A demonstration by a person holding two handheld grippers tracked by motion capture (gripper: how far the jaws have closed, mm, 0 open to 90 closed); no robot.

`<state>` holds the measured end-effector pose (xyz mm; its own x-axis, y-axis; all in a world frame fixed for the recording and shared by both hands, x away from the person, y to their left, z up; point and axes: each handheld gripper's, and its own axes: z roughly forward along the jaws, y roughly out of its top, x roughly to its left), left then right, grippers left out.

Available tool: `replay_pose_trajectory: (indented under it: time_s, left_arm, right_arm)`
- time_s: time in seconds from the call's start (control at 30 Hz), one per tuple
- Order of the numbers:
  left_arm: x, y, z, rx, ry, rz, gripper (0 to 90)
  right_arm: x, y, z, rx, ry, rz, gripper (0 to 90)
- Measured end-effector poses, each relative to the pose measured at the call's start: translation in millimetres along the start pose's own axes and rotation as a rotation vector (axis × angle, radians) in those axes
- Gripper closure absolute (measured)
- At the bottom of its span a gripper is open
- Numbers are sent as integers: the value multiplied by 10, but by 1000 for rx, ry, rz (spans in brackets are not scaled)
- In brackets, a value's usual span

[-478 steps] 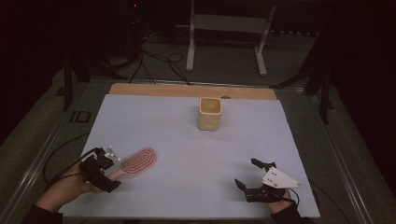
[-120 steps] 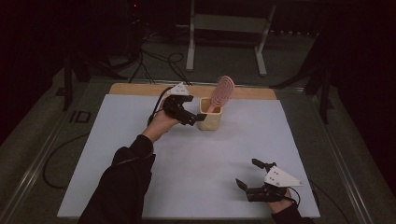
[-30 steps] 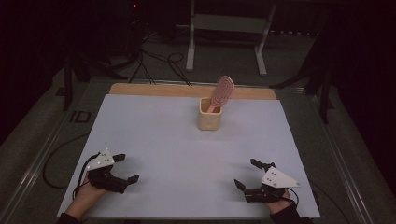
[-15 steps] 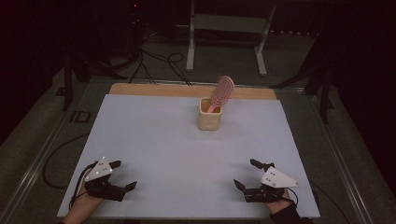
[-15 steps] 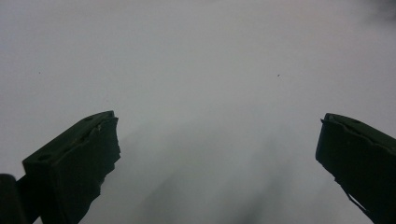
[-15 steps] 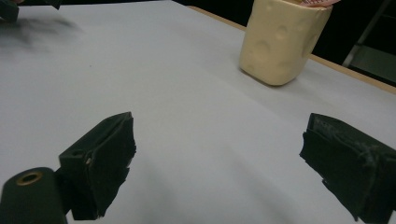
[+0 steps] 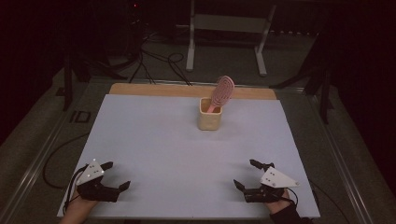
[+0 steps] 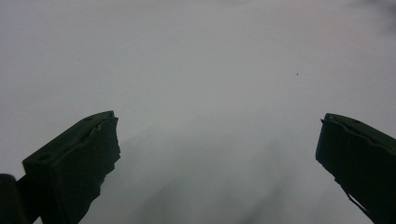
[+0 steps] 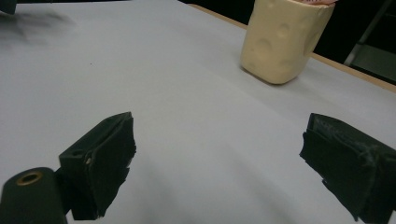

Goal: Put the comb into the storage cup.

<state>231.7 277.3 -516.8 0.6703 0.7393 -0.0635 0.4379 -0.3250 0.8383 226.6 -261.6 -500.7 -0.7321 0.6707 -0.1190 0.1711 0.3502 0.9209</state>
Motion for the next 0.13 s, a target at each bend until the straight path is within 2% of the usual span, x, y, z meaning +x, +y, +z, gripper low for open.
replay_pose_trajectory:
  time_s: [0.13]
  left_arm:
    - [4, 1, -11, -10, 7, -2, 0]
  right_arm:
    - [-2, -4, 3, 1, 2, 1, 93]
